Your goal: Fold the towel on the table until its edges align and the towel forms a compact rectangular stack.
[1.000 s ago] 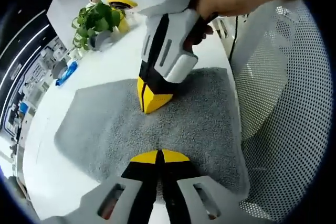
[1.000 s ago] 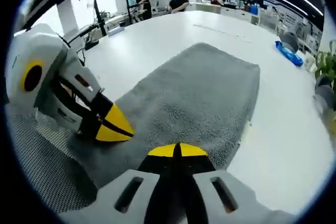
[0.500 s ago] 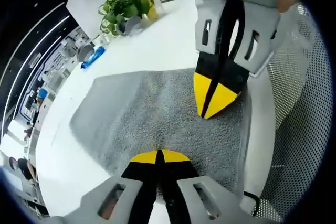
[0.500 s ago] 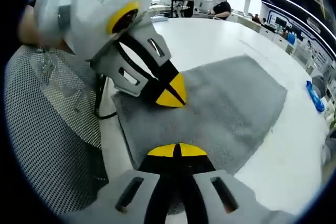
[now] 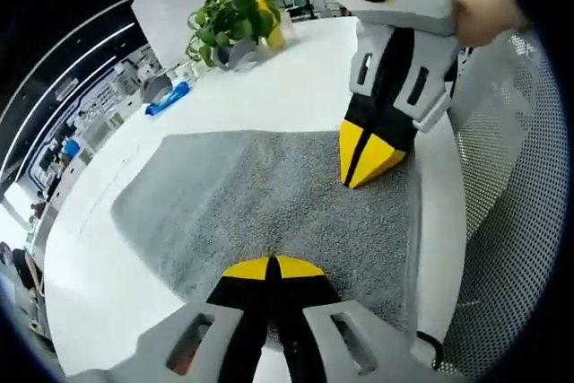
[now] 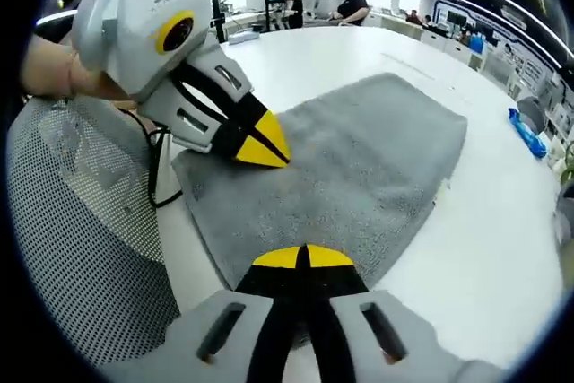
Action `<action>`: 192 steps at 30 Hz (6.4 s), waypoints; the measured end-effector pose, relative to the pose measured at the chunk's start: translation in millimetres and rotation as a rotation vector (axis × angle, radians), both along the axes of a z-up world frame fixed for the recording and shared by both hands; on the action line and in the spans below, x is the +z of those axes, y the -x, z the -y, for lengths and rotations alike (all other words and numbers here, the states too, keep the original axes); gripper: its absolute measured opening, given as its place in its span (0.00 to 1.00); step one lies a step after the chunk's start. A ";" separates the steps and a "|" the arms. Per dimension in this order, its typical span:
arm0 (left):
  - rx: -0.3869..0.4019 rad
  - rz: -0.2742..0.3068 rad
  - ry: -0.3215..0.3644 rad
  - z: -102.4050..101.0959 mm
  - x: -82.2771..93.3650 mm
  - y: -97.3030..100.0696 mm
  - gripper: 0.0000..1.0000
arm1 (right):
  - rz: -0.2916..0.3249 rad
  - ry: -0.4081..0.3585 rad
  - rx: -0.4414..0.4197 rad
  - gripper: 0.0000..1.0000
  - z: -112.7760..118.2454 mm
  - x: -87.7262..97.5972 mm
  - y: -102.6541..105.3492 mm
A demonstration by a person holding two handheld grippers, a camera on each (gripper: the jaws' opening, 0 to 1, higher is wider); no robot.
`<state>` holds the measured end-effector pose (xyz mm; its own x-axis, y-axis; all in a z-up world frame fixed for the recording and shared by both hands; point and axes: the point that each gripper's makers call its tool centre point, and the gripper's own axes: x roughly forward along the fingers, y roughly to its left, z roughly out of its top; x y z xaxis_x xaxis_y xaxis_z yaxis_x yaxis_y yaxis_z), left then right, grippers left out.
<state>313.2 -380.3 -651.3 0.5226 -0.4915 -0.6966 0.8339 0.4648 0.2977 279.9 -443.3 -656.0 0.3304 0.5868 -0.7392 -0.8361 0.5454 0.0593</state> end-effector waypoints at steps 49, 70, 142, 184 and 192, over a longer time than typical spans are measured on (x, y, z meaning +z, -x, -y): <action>-0.492 0.072 -0.079 76.5 3.6 65.6 0.10 | -0.197 -0.222 -0.207 0.00 3.1 0.4 -2.8; -0.428 -0.053 -0.025 72.5 0.6 70.1 0.23 | -0.243 -0.263 -0.246 0.00 1.9 1.5 -1.8; 0.000 -0.105 0.180 -4.2 59.1 11.2 0.17 | 0.011 -0.146 0.159 0.06 30.4 80.4 -21.5; -0.204 -0.299 0.620 -2.8 176.5 72.4 0.06 | -0.077 -0.549 0.142 0.06 59.7 197.6 32.6; -0.056 -0.438 0.724 -7.3 154.7 6.7 0.06 | -0.271 -0.620 0.048 0.06 59.3 177.4 -21.2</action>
<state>306.5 -373.0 -496.6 0.2407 -0.9112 -0.3343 0.8318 0.3712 -0.4128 301.1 -502.6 -478.6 0.1434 0.9385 -0.3142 -0.7699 0.3053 0.5604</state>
